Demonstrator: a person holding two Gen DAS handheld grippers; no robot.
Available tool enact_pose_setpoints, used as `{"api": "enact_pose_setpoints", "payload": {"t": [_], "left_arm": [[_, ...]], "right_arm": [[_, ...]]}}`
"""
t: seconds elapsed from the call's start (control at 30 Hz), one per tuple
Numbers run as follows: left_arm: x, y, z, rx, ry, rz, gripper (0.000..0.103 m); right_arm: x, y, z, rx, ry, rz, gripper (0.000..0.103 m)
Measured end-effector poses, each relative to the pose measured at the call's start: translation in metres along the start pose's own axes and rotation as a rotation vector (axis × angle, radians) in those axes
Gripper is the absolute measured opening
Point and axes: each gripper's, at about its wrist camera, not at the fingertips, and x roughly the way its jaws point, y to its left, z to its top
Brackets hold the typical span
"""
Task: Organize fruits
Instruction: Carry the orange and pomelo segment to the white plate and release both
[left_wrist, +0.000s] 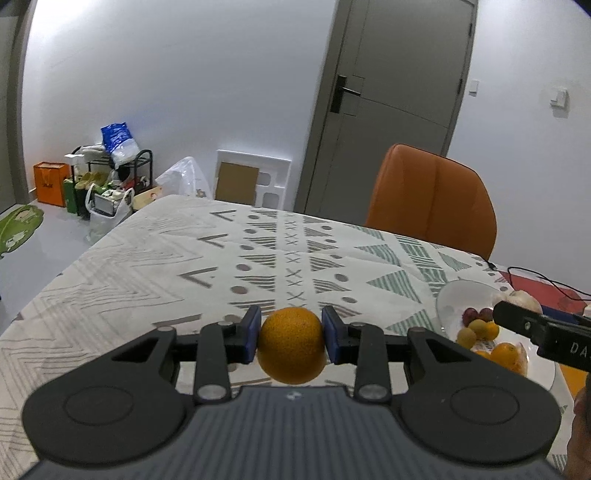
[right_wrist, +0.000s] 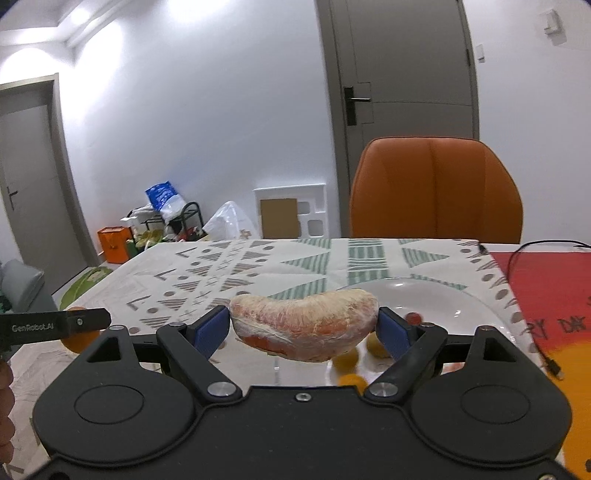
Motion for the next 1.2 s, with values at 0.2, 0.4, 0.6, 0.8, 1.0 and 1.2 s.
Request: {"api": "enact_pose_setpoints", "payload": {"t": [0.2, 0.4, 0.6, 0.8, 1.0, 1.2], "left_arm": [[0.005, -0.021, 0.006, 0.035, -0.007, -0.021, 0.034], [0.014, -0.044, 0.007, 0.071, -0.005, -0.040, 0.034], [0.021, -0.069, 0.005, 0.109, 0.006, -0.066, 0.034], [0.028, -0.088, 0.003, 0.137, 0.008, -0.089, 0.034], [0.037, -0.104, 0.003, 0.148, 0.022, -0.117, 0.034], [0.044, -0.123, 0.004, 0.180, 0.019, -0.153, 0.034]], "right_arm": [[-0.001, -0.018, 0.004, 0.011, -0.023, -0.019, 0.083], [-0.004, -0.040, 0.006, 0.041, -0.049, -0.035, 0.083], [-0.001, -0.054, -0.001, 0.064, -0.048, -0.049, 0.083], [0.003, -0.077, -0.007, 0.109, -0.028, -0.088, 0.083], [0.008, -0.091, -0.010, 0.141, -0.004, -0.107, 0.083], [0.007, -0.099, -0.010, 0.156, 0.000, -0.119, 0.083]]}}
